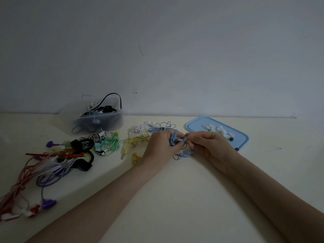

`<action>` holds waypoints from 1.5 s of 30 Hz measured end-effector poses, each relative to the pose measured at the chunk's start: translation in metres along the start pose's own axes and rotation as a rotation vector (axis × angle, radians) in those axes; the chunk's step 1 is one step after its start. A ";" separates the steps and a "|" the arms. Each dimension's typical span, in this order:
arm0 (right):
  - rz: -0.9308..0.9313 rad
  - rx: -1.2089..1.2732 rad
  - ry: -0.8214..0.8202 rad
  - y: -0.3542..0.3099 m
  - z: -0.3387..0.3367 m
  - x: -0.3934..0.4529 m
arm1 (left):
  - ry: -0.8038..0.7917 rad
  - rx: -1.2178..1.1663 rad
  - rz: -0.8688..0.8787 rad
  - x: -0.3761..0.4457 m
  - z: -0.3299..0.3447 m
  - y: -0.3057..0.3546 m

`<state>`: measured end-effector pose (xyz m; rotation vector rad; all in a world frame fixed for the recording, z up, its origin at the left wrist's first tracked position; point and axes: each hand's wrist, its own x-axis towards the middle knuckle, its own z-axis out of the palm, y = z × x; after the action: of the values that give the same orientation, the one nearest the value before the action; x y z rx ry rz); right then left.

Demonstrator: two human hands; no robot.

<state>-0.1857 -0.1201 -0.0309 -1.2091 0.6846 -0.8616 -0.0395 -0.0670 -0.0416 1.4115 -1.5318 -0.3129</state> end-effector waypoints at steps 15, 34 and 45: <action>0.023 -0.020 -0.033 0.000 -0.002 0.000 | 0.025 0.272 0.220 -0.004 -0.002 -0.006; -0.076 0.044 0.106 -0.002 0.000 0.001 | -0.001 -0.267 -0.125 0.004 -0.005 -0.005; -0.045 -0.035 0.149 -0.003 0.001 -0.002 | 0.040 -0.441 -0.251 0.008 -0.011 0.010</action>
<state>-0.1863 -0.1184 -0.0280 -1.2040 0.7983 -0.9883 -0.0356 -0.0665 -0.0251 1.2430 -1.1616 -0.7237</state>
